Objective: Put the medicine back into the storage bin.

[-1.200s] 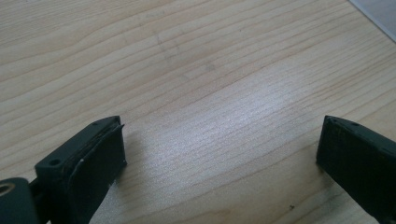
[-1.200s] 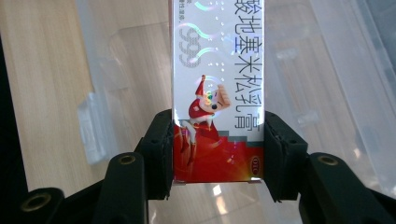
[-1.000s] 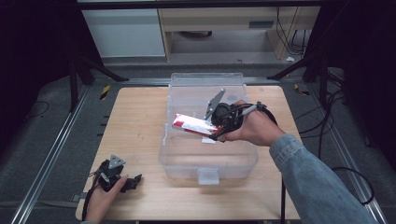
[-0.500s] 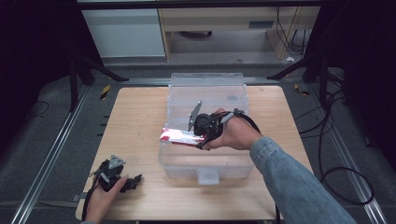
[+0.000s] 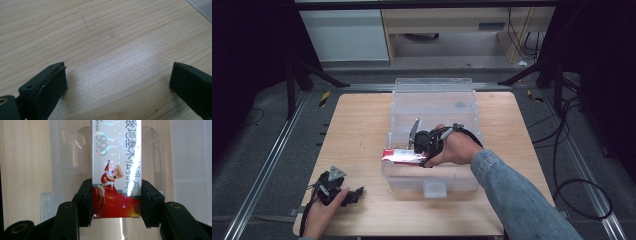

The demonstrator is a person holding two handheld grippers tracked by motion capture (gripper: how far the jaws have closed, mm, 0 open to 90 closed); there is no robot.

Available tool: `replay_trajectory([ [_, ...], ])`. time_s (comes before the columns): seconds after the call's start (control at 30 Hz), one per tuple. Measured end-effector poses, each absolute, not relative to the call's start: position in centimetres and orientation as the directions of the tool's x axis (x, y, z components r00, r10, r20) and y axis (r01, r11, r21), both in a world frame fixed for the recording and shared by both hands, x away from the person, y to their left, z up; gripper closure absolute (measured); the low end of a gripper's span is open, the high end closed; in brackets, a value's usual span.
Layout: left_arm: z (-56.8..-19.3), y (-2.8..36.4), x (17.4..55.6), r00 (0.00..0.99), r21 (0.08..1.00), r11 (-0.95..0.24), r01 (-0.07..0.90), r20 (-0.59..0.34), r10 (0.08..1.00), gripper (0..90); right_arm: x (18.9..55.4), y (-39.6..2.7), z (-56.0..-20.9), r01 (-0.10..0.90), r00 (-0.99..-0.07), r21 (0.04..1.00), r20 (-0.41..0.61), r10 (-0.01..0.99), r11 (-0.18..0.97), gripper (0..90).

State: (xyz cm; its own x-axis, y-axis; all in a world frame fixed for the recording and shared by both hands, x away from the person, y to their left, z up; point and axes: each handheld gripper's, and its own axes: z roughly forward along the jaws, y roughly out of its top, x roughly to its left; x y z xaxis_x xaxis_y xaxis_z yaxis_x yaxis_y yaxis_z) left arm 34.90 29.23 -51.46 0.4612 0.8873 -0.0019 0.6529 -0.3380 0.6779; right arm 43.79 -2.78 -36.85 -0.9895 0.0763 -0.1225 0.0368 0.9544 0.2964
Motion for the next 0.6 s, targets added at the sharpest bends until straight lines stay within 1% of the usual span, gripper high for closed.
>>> replay_trajectory([
  [0.23, -51.5, 29.2, 34.9, 0.462, 0.678, -0.338, 0.653, -0.002, 0.887, 0.6, 44.0, -3.2, -37.3, 0.042, -0.991, 0.277, -0.114, 0.077, 0.96, 51.6],
  [0.6, -51.5, 29.2, 34.9, 0.462, 0.678, -0.338, 0.652, -0.001, 0.887, 0.6, 44.4, -2.7, -38.5, 0.031, -0.992, 0.233, -0.108, 0.058, 0.972, 51.6],
])
